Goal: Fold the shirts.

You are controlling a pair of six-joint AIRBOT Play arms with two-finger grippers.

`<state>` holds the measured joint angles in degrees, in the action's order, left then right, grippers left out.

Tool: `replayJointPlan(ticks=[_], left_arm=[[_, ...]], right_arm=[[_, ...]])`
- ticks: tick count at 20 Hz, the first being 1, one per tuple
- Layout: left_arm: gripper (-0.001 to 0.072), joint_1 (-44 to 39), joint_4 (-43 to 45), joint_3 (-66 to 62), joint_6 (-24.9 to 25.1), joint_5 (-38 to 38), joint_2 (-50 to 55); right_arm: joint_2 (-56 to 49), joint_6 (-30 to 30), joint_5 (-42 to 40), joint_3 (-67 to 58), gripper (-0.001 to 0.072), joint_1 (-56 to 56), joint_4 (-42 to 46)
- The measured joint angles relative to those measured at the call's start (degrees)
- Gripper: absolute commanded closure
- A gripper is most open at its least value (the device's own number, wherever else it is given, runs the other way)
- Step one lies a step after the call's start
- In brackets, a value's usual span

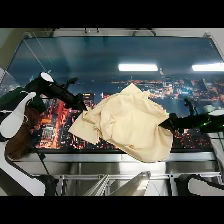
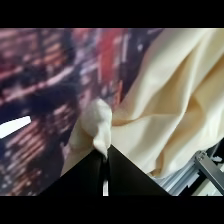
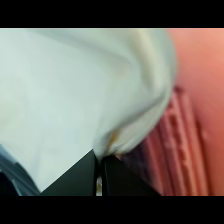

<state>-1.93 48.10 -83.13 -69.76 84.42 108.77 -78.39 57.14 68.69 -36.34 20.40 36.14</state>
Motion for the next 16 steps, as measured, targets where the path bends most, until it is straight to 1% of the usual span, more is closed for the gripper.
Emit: replayJointPlan(ticks=[2,4,8,10,12,14,16], left_arm=[[0.0698,-1.6,-2.4,-3.5,1.2,3.3,0.7],[0.0698,-1.7,-4.6,-7.1,1.5,6.5,-0.9],[0.0698,1.6,-11.8,-15.2,1.7,10.5,-10.8],[0.0696,4.6,-15.2,-19.6,1.7,10.7,-17.5],[0.0687,8.1,-17.1,-23.5,1.7,9.8,-24.3],[0.0687,11.6,-17.9,-25.6,1.7,8.8,-30.4],[0.0686,14.6,-18.6,-25.0,1.7,8.0,-35.8]], right_arm=[[0.6,0.7,3.5,-5.4,0.0690,1.3,-0.3],[1.8,2.9,7.0,-12.7,0.0690,3.2,-0.6],[6.3,6.0,11.2,-30.3,0.0690,6.8,-5.0],[9.6,6.6,10.7,-38.2,0.0690,8.3,-8.6],[13.3,7.0,7.4,-43.8,0.0690,9.3,-11.2],[16.9,7.4,4.1,-46.8,0.0690,9.8,-12.8],[19.6,7.3,2.2,-48.4,0.0690,10.0,-13.4]])
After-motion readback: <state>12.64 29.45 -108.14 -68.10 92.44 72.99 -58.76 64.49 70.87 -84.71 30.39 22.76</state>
